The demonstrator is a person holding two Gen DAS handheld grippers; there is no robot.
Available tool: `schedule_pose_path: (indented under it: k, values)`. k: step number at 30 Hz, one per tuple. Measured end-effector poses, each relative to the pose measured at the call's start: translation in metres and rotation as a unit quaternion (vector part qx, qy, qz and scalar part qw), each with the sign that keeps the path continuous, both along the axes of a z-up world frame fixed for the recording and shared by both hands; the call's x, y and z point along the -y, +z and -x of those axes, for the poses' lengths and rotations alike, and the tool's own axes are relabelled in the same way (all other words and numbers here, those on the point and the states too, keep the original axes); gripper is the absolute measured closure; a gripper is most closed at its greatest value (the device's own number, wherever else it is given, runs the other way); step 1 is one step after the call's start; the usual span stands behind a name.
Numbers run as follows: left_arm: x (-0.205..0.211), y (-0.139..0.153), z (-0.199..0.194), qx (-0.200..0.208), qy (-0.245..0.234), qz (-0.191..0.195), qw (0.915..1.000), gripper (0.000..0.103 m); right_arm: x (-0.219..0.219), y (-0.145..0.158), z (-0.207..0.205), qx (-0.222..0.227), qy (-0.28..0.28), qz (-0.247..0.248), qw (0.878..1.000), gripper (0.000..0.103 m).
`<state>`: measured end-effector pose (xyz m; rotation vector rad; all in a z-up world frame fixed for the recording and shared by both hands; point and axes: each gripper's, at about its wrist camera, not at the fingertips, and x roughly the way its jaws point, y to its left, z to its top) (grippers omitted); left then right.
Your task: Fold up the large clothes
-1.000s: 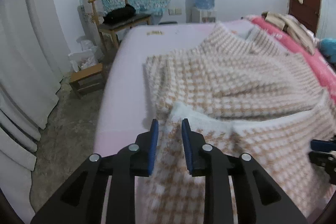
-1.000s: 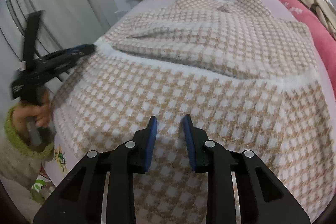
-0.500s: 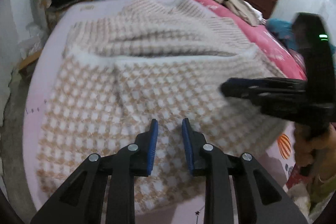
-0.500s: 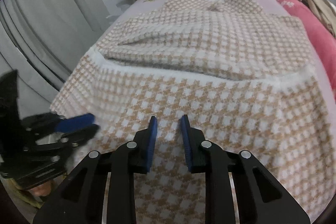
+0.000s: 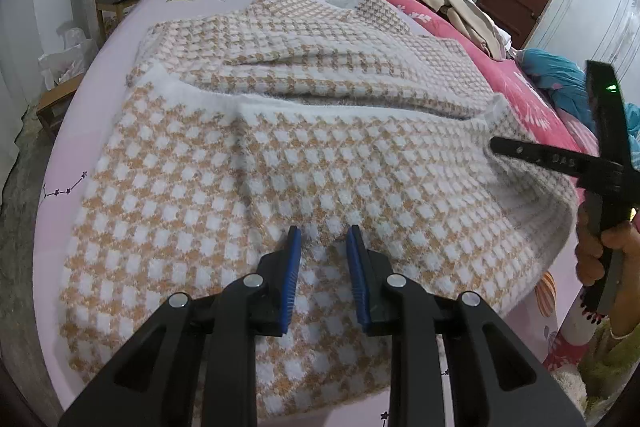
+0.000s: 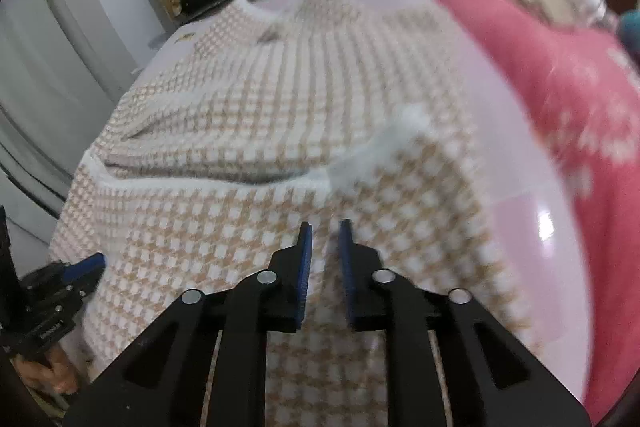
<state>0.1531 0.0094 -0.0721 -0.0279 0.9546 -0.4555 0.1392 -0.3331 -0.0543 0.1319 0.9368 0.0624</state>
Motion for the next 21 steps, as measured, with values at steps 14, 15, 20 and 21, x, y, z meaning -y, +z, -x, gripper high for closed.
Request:
schedule_pose_path:
  k: [14, 15, 20, 21]
  values:
    - [-0.002, 0.000, -0.002, 0.000, 0.001, 0.000, 1.0000, 0.080, 0.006, 0.023, 0.037, 0.016, 0.027, -0.028, 0.999, 0.073]
    - [-0.003, 0.000, -0.002, -0.001, 0.000, 0.000, 1.0000, 0.080, -0.002, 0.028, 0.047, 0.022, 0.050, -0.030, 0.998, 0.073]
    - [-0.003, 0.000, -0.002, 0.000, 0.001, 0.000, 1.0000, 0.080, -0.032, 0.018, 0.066, 0.014, 0.106, -0.018, 0.994, 0.073]
    - [-0.003, 0.000, -0.002, 0.000, 0.001, 0.000, 1.0000, 0.080, -0.030, 0.006, 0.064, -0.006, 0.100, -0.015, 0.995, 0.073]
